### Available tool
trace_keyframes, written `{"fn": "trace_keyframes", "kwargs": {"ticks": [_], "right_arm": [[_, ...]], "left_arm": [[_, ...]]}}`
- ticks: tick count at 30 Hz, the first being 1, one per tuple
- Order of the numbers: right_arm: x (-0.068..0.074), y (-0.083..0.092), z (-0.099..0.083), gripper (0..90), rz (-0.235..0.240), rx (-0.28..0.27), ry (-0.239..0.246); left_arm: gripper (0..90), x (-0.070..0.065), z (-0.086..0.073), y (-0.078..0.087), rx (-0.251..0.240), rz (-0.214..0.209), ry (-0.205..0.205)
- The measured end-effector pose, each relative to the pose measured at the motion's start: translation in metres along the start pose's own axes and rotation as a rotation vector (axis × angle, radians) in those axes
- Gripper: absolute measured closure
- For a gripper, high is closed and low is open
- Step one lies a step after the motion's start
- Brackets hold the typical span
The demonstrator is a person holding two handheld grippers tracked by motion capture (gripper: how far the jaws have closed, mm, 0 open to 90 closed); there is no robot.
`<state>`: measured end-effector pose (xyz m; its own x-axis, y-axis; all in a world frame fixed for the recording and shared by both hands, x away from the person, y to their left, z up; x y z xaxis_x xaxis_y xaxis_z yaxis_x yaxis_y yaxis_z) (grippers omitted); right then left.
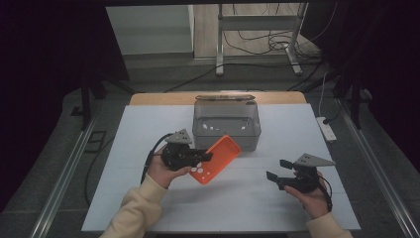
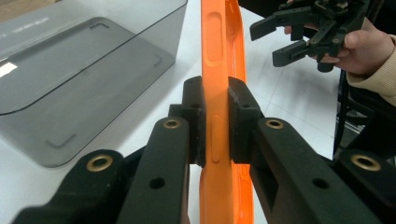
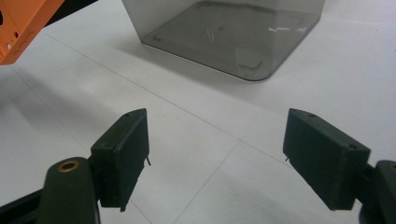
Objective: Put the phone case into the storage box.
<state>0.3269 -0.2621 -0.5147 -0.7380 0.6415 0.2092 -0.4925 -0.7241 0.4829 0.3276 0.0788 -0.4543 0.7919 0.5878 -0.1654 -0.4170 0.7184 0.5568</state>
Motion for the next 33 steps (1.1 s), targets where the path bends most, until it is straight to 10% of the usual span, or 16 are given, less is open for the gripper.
{"fn": "trace_keyframes", "kwargs": {"ticks": [33], "right_arm": [[0.000,-0.001,-0.002,23.1,0.011,0.019,0.015]], "left_arm": [[80.0,0.013,0.024,0.017,-0.030,0.072,0.058]]}}
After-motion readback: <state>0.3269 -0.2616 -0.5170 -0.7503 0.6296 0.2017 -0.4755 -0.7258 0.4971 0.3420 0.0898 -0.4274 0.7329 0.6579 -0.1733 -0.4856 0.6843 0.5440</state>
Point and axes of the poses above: each handheld gripper's, and its own axes: y roughly backward along the jaws, z roughly out of its top, x roughly to its left, the point moved 4 cm from there along -y, roughly forward along the jaws, and after that the axes turned 6 degrees about z, right-handed, at the moved point
